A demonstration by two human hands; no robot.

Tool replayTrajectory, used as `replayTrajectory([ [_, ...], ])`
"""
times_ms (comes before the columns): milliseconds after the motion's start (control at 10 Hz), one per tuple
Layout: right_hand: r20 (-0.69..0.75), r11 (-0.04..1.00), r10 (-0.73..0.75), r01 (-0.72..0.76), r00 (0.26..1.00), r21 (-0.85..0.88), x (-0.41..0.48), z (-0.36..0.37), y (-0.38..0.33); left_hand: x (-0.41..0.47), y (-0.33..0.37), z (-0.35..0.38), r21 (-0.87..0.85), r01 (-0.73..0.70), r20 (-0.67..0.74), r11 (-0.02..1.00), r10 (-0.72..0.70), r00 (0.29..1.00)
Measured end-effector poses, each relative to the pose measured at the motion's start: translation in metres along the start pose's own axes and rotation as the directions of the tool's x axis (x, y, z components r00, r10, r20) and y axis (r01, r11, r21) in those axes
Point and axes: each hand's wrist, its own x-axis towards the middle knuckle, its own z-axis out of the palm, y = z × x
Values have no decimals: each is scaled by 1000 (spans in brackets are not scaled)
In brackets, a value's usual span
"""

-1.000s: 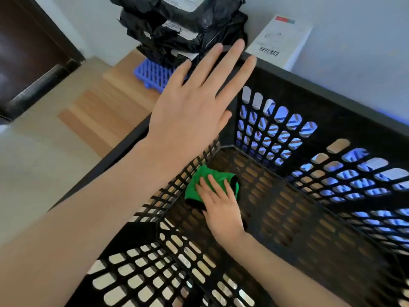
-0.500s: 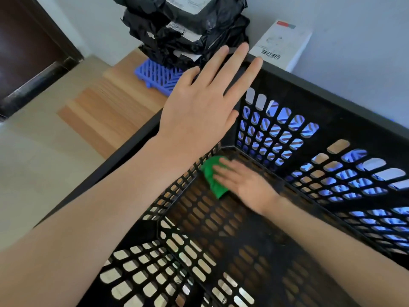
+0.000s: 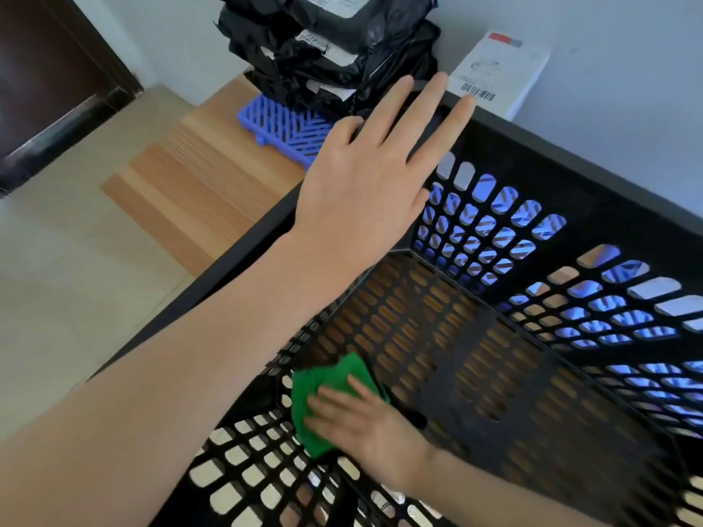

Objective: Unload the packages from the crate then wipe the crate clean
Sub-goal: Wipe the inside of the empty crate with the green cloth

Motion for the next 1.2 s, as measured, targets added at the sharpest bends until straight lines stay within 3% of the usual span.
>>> replayTrajectory([
  [100, 106, 981, -173, 181, 979, -70, -15, -7, 10, 1, 0, 1, 0, 0, -5, 1000, 0, 1000],
  [200, 100, 976, -161, 173, 982, -132, -6, -31, 48, 1, 1, 0, 5, 0, -10, 1000, 0, 1000],
  [300, -36, 966, 6, -15, 999, -257, 3, -57, 98, 0, 1, 1, 2, 4, -9, 1000, -4, 1000],
  [400, -178, 902, 210, -261, 961, -344, 10, -80, 142, 1, 2, 1, -2, 7, -18, 1000, -7, 1000],
  [500, -315, 849, 383, -465, 869, -251, 23, -77, 135, 1, 2, 1, -15, 6, -17, 1000, -7, 1000],
  [600, -275, 882, 394, -445, 877, -157, 33, -52, 85, 1, 2, 1, -8, 12, -18, 1000, -13, 1000],
  [700, -118, 964, 262, -266, 958, -20, 24, -25, 25, 1, 2, 1, -13, 12, -17, 1000, -12, 1000],
  [800, 91, 993, 69, -76, 993, 85, 7, -8, -13, 1, 3, 0, -13, 16, -21, 1000, -16, 1000],
  [900, 150, 964, 98, -132, 984, 232, 1, -19, -16, 1, 2, 1, -18, 12, -22, 1000, -12, 1000],
  [1000, 40, 898, 261, -258, 964, 357, 4, -40, -12, 1, 3, 1, -14, 16, -27, 1000, -17, 999],
  [1100, -127, 896, 429, -403, 895, 187, 9, -35, -13, 2, 3, 2, -11, 18, -32, 1000, -18, 999],
  [1200, -2, 918, 395, -394, 919, -46, 18, -17, -11, 2, 3, 2, -19, 25, -31, 999, -26, 999],
])
